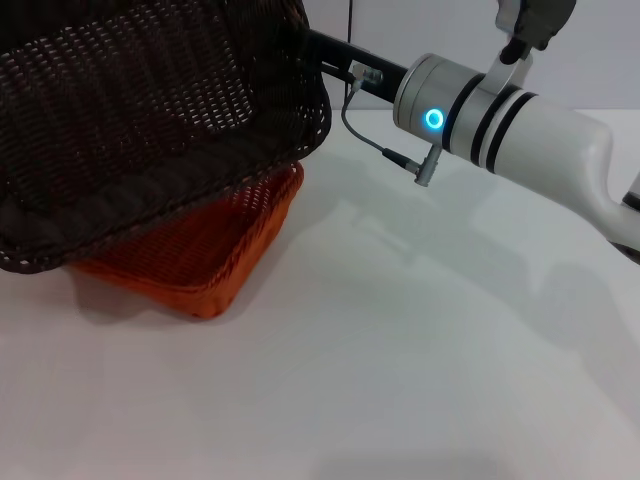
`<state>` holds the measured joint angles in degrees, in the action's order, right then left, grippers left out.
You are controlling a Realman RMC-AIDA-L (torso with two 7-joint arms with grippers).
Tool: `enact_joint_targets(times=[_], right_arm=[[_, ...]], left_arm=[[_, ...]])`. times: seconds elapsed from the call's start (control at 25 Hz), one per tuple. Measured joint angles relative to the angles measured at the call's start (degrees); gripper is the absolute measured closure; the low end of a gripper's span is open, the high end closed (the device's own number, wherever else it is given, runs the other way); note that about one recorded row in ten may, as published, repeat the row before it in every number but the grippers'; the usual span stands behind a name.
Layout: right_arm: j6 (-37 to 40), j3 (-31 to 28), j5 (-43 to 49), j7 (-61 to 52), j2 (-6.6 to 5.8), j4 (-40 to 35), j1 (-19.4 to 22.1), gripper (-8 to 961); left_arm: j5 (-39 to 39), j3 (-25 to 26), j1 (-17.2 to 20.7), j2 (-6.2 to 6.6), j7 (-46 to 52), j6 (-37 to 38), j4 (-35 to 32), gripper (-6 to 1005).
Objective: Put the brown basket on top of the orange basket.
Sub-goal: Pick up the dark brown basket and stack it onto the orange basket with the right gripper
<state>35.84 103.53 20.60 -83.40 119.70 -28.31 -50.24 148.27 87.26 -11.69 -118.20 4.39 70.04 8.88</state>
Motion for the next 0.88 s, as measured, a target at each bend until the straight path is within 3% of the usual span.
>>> enact_joint_targets(times=[0.8,0.88], right_arm=[[2.78,-0.06,-0.1,0.18,0.0,0.16,0.22,743],[2.76,-0.05,-0.11,0.18,0.0,0.23,0.21,672]], left_arm=[[0.11,0.51,-0.11,-0.02,0.0,0.56,0.0,258],[0.11,0.51,-0.11,-0.02,0.0,0.56,0.0,258]])
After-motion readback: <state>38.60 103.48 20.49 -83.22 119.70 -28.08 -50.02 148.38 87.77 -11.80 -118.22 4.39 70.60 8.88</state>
